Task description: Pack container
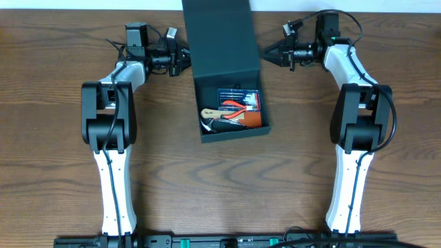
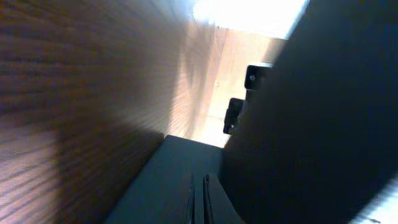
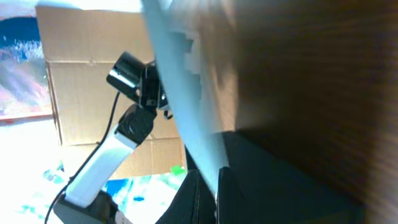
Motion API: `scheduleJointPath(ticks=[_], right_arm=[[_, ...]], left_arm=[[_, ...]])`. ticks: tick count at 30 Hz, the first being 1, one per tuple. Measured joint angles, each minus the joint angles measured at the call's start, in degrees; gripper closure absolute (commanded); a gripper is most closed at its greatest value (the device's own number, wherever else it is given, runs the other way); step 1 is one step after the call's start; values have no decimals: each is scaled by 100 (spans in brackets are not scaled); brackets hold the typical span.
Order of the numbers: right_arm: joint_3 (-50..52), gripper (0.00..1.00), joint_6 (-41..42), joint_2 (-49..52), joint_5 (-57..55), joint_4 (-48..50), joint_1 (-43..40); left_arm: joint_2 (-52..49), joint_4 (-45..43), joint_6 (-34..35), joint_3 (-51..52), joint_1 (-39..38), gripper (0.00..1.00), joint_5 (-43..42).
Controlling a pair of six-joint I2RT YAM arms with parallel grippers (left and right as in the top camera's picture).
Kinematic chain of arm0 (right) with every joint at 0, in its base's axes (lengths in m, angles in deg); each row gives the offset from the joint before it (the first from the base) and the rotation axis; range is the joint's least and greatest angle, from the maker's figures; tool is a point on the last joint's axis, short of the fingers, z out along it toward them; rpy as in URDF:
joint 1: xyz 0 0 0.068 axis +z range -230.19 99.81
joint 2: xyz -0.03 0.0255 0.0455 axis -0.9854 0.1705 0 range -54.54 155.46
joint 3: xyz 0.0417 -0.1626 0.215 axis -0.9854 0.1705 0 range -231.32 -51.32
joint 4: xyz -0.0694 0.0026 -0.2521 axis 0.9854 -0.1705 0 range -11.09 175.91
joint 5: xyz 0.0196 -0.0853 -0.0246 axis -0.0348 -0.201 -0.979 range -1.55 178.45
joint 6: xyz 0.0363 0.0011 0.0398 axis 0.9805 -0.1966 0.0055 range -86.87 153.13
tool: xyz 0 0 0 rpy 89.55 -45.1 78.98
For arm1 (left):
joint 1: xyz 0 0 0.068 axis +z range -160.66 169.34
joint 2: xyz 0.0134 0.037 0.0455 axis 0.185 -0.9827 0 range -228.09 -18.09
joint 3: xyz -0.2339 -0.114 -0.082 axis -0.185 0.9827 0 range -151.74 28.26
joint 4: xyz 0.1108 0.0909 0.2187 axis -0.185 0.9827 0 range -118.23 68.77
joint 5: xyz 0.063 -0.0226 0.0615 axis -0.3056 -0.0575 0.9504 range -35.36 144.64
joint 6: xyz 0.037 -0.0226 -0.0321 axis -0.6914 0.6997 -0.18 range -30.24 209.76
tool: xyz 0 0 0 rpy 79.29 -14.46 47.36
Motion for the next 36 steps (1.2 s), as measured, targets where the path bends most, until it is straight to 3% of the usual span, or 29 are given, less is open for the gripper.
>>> scheduleJointPath(ticks=[11,30,36], right_arm=[[-2,98,-706,-90,-162,-975,46],[-2,99,-975,-114,-1163,-1145,-313],[-2,99,-981,-133,-2015,-1285,-905]], left_arm=[[103,-284,-42,0,-238,95,-11],[407,-286,-275,0,-203,95,61],[407,914,-756,-33,-28,95,490]])
